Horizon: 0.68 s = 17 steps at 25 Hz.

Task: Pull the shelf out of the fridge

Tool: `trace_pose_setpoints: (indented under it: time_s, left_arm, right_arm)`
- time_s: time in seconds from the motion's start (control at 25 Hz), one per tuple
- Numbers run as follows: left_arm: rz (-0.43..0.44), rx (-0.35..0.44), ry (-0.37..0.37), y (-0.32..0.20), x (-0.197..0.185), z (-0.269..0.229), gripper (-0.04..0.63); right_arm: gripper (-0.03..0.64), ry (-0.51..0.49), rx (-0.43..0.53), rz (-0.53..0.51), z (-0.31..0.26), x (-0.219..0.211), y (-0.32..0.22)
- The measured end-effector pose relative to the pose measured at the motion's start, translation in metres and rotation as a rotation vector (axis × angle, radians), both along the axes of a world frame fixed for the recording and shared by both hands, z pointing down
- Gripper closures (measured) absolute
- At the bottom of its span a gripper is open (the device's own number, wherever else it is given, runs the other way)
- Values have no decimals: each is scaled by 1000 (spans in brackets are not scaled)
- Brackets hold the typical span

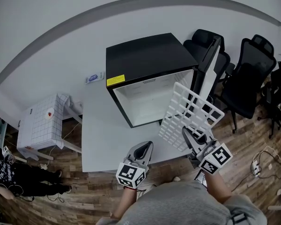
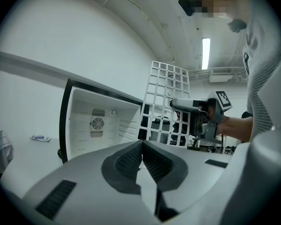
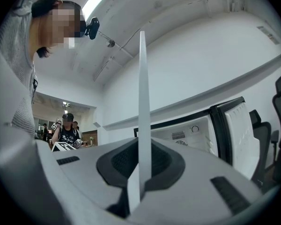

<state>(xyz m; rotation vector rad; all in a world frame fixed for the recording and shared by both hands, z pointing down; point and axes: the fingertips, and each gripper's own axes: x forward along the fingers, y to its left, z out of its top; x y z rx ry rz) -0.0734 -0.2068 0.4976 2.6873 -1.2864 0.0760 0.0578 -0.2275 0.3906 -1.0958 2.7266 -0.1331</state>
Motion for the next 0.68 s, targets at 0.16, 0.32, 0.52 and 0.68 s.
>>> trace_pose_setpoints:
  time_s: [0.16,0.32,0.52,0.68]
  left_arm:
    - [3,-1,0,-1,1,0,584]
    - [7,-5,1,-1,2,2,584]
    - [13,-5,0,-3,4,1,584]
    - [17,-5,1,-4,4,1,584]
  right_arm:
    - [589,3,2,0,-1,0,0]
    - [589,12,-2,7,0,1,-1]
    - [589,11,-6,10,1,2,-2]
    - [589,11,-7,11,1,2,-3]
